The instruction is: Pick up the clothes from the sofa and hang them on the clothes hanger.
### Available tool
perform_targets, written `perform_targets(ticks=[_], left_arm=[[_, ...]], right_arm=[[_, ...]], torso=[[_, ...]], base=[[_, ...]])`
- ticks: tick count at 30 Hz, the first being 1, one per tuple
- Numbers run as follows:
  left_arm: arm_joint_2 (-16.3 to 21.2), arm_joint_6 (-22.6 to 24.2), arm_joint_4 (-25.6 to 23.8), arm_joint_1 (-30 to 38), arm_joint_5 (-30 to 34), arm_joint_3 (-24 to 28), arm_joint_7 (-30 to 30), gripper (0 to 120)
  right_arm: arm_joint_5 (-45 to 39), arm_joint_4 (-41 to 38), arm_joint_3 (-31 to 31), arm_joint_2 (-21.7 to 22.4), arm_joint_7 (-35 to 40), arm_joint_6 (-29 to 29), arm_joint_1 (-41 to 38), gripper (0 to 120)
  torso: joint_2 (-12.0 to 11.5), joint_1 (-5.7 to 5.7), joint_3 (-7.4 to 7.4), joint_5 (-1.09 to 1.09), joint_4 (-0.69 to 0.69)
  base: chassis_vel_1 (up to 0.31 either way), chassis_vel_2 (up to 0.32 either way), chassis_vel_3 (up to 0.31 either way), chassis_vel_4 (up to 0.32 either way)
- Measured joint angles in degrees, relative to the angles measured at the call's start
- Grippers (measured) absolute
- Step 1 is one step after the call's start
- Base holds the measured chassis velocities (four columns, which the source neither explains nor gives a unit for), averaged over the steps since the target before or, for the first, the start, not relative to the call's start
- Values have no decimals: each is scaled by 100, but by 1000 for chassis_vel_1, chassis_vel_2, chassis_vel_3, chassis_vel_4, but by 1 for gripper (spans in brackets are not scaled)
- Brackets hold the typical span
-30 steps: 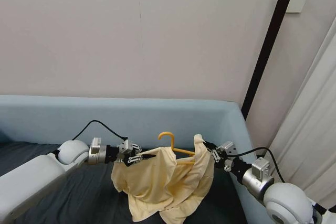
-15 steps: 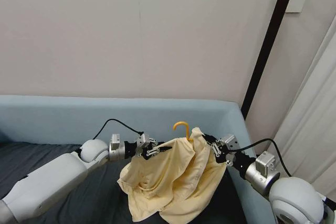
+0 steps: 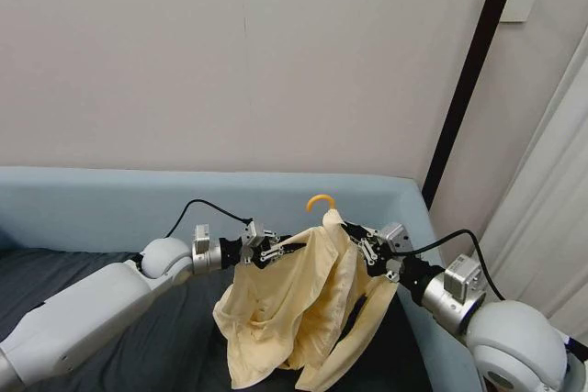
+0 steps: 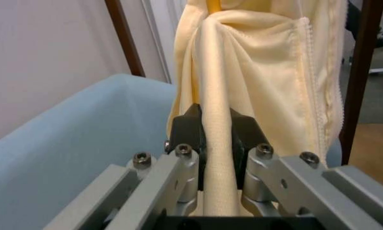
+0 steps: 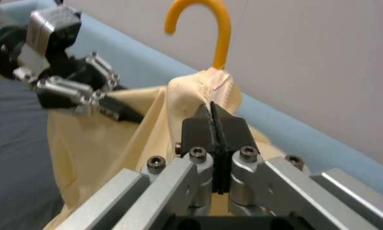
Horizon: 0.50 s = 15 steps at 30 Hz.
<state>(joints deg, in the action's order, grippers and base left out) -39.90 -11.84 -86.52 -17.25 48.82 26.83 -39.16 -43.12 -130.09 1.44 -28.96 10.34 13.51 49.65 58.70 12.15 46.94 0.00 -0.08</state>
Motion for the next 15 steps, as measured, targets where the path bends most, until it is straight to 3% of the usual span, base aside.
perform_targets(ticks=[3, 15], left_arm=[[33, -27, -34, -46, 43, -44, 63, 8], [135, -180, -163, -100, 113, -183, 345, 8]], right_arm=[[123, -39, -2, -20, -80, 11, 132, 0], [818, -311, 10, 19, -451, -77, 690, 42]], torso=[[0, 0, 0, 0, 0], [0, 0, 0, 0, -2]], base=[[0, 0, 0, 0], [0, 0, 0, 0]])
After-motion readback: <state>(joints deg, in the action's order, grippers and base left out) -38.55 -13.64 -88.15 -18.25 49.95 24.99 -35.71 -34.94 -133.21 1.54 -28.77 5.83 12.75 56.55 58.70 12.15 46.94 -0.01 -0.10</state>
